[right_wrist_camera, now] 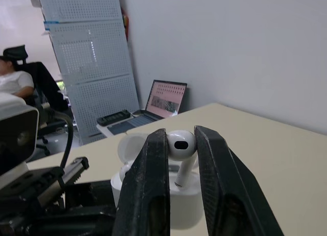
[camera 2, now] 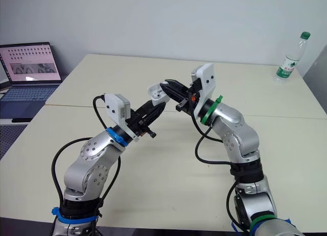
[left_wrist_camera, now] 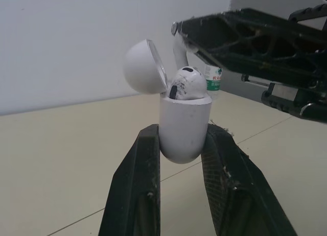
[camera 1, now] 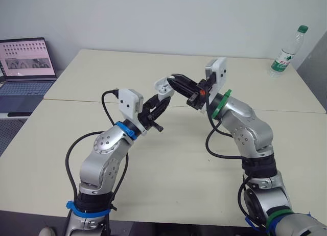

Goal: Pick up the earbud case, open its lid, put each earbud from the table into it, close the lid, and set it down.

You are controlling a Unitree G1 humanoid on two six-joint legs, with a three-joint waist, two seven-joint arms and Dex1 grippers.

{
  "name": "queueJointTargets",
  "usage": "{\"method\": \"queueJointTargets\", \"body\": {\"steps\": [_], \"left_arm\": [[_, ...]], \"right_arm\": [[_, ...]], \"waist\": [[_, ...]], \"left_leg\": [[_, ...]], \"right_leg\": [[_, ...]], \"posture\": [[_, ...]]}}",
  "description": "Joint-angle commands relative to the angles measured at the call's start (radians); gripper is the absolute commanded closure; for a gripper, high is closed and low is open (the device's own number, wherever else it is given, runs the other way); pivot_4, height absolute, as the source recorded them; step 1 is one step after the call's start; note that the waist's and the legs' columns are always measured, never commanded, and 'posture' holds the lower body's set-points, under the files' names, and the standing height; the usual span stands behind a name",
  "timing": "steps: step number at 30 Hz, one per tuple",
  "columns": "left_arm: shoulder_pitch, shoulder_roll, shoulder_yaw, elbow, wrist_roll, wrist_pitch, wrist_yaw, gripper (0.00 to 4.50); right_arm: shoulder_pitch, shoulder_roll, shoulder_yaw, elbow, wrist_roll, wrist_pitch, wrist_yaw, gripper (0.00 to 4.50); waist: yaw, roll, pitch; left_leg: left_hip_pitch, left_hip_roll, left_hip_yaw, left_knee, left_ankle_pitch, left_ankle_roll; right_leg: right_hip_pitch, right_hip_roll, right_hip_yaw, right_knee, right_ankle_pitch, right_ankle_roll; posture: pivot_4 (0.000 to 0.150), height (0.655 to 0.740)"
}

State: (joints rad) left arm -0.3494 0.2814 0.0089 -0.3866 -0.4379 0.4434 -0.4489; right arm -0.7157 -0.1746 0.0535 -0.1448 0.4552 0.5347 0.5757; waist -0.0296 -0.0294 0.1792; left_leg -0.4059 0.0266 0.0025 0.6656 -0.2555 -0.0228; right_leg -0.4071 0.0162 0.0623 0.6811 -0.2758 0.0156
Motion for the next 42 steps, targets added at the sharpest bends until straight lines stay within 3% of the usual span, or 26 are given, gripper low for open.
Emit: {"method": "queueJointTargets", "body": {"steps": [1,11,12,13,19,22,28,32,35,41,42], "left_arm": [[-0.011,0.002,0.005,-0.058,-0.016,-0.009,-0.002,3.75],[-0.013,0.003,0.002,-0.059,-0.01,-0.011,-0.004,3.75],[-0.013,0.004,0.002,-0.058,-0.009,-0.012,-0.005,3.75],[-0.013,0.004,0.002,-0.058,-0.009,-0.012,-0.005,3.75],[-0.01,0.009,-0.003,-0.054,-0.003,-0.016,-0.008,3.75],[-0.008,0.009,-0.004,-0.053,-0.002,-0.018,-0.007,3.75],[0.017,0.022,-0.008,-0.058,-0.005,-0.016,-0.026,3.75],[0.041,0.069,-0.034,-0.063,-0.008,-0.008,-0.097,3.75],[0.062,0.109,-0.078,-0.071,0.003,-0.009,-0.152,3.75],[0.075,0.155,-0.117,-0.065,0.018,-0.014,-0.208,3.75],[0.074,0.16,-0.12,-0.064,0.022,-0.015,-0.214,3.75]], "right_arm": [[-0.003,-0.001,0.0,0.001,-0.008,-0.033,0.007,4.12],[0.014,-0.021,0.028,-0.005,-0.019,-0.046,0.031,4.12],[0.015,-0.022,0.028,-0.006,-0.017,-0.045,0.031,3.56],[0.015,-0.022,0.028,-0.006,-0.016,-0.046,0.031,3.39],[0.008,-0.021,0.015,-0.003,0.004,-0.043,0.038,1.44],[0.001,-0.008,-0.028,-0.01,0.063,-0.013,0.037,1.44],[-0.071,-0.08,-0.22,0.035,0.366,0.232,0.053,1.44],[-0.16,-0.179,-0.204,0.209,0.294,0.243,0.092,1.44],[-0.221,-0.252,-0.094,0.349,0.152,0.17,0.179,2.01],[-0.295,-0.27,0.052,0.473,0.011,0.065,0.362,4.3],[-0.299,-0.269,0.07,0.475,-0.007,0.042,0.389,4.47]], "waist": [[0.0,0.0,0.0],[0.0,0.0,0.0],[0.0,0.0,0.0],[0.0,0.0,0.0],[0.0,0.0,0.0],[0.0,0.0,0.0],[0.001,0.0,0.0],[-0.002,0.0,0.0],[-0.003,0.0,0.0],[-0.005,0.0,0.0],[-0.005,0.0,0.0]], "left_leg": [[0.0,0.0,0.0,0.0,0.0,0.0],[0.0,0.0,0.0,0.0,0.0,0.0],[0.0,0.0,0.0,0.0,0.0,0.0],[0.0,0.0,0.0,0.0,0.0,0.0],[0.0,0.0,0.0,0.0,0.0,0.0],[0.0,0.0,0.0,0.0,0.0,0.0],[0.0,0.0,0.0,0.0,0.0,0.0],[0.001,0.0,0.001,-0.001,0.0,0.0],[0.003,0.0,0.003,-0.003,0.0,0.0],[0.003,0.001,0.006,-0.004,0.0,0.0],[0.003,0.001,0.006,-0.004,0.0,0.0]], "right_leg": [[0.0,0.0,0.0,0.0,0.0,0.0],[0.0,0.0,0.0,0.0,0.0,0.0],[0.0,0.0,0.0,0.0,0.0,0.0],[0.0,0.0,0.0,0.0,0.0,0.0],[0.0,0.0,0.0,0.0,0.0,0.0],[0.0,0.0,0.0,0.0,0.0,0.0],[0.0,0.0,0.0,-0.001,0.0,0.0],[0.0,0.0,0.001,-0.001,0.0,0.0],[0.0,0.001,0.003,-0.001,0.0,0.0],[-0.001,0.001,0.006,-0.001,-0.001,-0.001],[-0.001,0.001,0.005,-0.001,-0.001,-0.001]], "posture": [[0.15,0.74],[0.15,0.74],[0.15,0.74],[0.15,0.74],[0.15,0.74],[0.15,0.74],[0.15,0.74],[0.15,0.74],[0.15,0.74],[0.15,0.74],[0.15,0.74]]}}
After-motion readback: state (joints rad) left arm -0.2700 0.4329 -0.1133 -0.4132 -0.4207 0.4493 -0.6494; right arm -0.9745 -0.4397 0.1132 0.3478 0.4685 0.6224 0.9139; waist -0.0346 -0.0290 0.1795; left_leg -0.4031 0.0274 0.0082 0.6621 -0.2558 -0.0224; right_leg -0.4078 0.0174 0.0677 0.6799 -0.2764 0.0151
